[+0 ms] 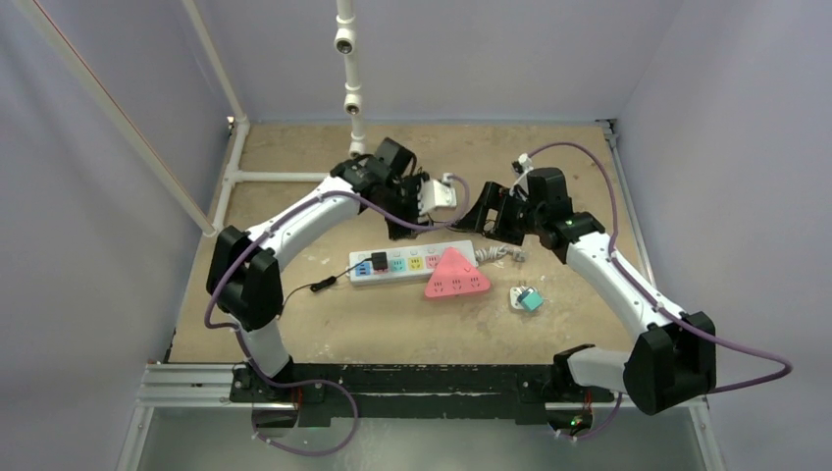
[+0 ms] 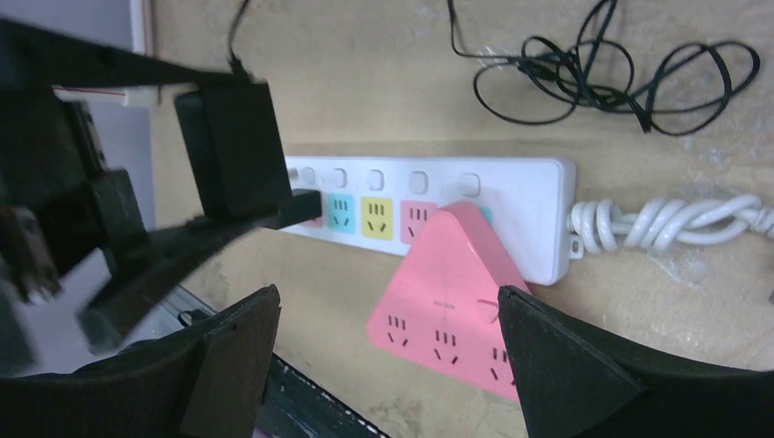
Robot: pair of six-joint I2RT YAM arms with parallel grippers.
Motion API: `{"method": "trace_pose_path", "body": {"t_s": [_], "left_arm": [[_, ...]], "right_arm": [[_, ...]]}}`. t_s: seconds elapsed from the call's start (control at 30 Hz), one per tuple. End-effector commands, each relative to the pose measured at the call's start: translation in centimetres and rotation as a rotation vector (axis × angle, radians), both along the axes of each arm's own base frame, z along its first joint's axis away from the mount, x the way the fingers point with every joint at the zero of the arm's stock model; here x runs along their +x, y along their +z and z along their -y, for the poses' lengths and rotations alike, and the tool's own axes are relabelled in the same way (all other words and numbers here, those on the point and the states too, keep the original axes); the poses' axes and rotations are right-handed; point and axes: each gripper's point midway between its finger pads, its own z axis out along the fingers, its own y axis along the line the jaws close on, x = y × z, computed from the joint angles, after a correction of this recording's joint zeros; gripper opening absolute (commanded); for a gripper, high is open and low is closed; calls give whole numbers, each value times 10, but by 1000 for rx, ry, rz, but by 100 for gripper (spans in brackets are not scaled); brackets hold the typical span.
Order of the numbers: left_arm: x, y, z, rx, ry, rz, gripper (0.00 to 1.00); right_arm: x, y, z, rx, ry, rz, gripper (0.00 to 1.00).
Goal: Insert the plug
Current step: Insert the plug into the socket.
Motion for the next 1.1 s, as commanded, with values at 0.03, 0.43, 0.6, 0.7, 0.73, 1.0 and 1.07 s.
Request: {"method": "trace_pose_path", "body": {"t_s": [0.03, 0.43, 0.6, 0.7, 0.73, 1.0, 1.07], "left_arm": [[-52, -28, 10, -5, -52, -161, 0], [-48, -64, 23, 12, -69, -219, 0], [-44, -71, 26, 21, -79, -228, 0], [-44, -72, 27, 22, -85, -231, 0], [-43, -72, 27, 22, -86, -229, 0], [-39, -74, 30, 20, -88, -213, 0], [-38, -77, 29, 27, -94, -210, 0]], "right_arm": [[-3, -8, 1, 13, 2, 13, 90], [-3, -23, -1, 19, 22, -6, 90], [-3, -25, -1, 17, 27, -9, 90], [-3, -25, 0, 15, 30, -8, 89], [-3, -26, 0, 14, 30, -10, 89], [-4, -27, -2, 23, 44, -16, 89], [-4, -28, -2, 23, 44, -18, 89]]}}
